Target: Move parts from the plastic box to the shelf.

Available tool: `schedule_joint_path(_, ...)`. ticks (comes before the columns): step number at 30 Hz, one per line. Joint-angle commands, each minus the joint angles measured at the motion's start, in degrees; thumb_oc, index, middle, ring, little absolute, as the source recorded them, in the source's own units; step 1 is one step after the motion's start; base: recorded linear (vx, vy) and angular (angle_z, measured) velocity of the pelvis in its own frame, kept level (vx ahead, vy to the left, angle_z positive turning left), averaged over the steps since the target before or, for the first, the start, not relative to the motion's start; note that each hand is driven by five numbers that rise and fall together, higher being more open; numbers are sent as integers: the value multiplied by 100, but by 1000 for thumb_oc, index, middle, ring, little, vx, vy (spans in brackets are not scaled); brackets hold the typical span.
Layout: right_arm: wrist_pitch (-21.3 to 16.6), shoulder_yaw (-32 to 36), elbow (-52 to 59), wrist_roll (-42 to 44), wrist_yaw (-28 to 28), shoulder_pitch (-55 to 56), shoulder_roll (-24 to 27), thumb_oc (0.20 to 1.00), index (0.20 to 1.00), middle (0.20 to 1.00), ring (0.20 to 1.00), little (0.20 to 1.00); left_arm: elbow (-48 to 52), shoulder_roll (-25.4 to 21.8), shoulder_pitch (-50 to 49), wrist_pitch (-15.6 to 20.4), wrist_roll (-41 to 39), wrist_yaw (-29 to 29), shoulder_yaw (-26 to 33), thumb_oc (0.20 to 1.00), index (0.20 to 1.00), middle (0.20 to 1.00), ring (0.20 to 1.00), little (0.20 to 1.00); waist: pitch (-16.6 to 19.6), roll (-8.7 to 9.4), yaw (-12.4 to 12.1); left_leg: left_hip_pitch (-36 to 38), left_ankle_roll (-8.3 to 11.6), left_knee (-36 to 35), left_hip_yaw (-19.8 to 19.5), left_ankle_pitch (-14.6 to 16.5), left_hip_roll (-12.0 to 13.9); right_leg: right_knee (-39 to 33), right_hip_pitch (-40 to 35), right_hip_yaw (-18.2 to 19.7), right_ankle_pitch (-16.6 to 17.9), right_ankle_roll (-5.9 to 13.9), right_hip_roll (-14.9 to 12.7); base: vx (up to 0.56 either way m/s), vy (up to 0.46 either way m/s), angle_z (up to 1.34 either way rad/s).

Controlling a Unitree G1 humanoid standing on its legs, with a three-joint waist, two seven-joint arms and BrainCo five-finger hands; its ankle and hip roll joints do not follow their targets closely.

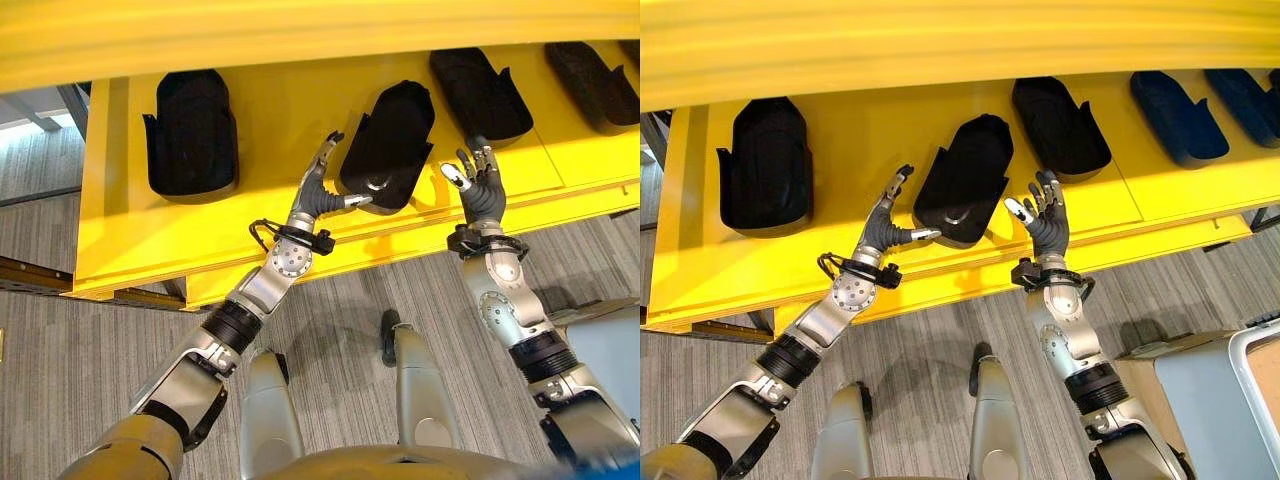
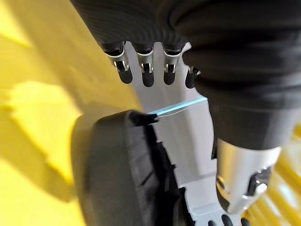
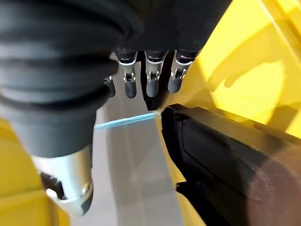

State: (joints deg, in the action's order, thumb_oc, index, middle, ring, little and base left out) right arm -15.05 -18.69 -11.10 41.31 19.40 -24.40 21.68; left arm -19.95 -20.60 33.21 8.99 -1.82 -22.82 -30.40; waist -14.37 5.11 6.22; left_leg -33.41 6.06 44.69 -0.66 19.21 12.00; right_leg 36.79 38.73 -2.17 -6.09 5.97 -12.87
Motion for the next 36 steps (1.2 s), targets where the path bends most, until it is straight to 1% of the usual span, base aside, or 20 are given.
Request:
schedule_joint_path(1,-159,50,27,-168,35,-430,-137,1000,1000,1000,1000,1000,-195,173,487,137,-114,1,-246,1000,1000,1000,1000,1000,116,-46,-115,-484,-188,-535,-149,-938,40,160,-405,68,-336,-94,-111,0,0,0)
schedule_joint_path(10,-88,-72,-331,-162,76,-709,-174,1000,1000,1000,1000,1000,-715,347,569,53,-330,59,-385,1000,1000,1000,1000,1000,89,-35,-124,-514,-205,-508,-153,-946,26,189,-382,66,-338,-103,-111,0,0,0)
schedule_joint_path(12,-63,-165,-572,-108,85,-899,-225,1000,1000,1000,1000,1000,-981,437,625,40,-483,61,-439,1000,1000,1000,1000,1000,73,-37,-131,-515,-208,-521,-149,-957,18,191,-381,63,-334,-112,-107,0,0,0)
schedule_joint_path(20,1,-393,-1212,57,180,-1596,-341,1000,1000,1000,1000,1000,-1578,677,945,-58,-621,1,-620,1000,1000,1000,1000,1000,-13,-45,-157,-518,-209,-508,-140,-972,-5,210,-372,73,-325,-125,-120,0,0,0)
schedule_joint_path(28,29,-480,-1489,192,201,-1918,-415,1000,1000,1000,1000,1000,-1745,737,1021,-107,-717,32,-685,1000,1000,1000,1000,1000,-101,-62,-173,-537,-228,-449,-156,-959,-21,254,-365,74,-340,-136,-127,0,0,0)
schedule_joint_path(36,102,-611,-2136,293,236,-2391,-552,1000,1000,1000,1000,1000,-2051,894,1152,-130,-913,49,-813,1000,1000,1000,1000,1000,-154,-63,-192,-563,-231,-418,-172,-960,-40,292,-368,51,-354,-150,-147,0,0,0)
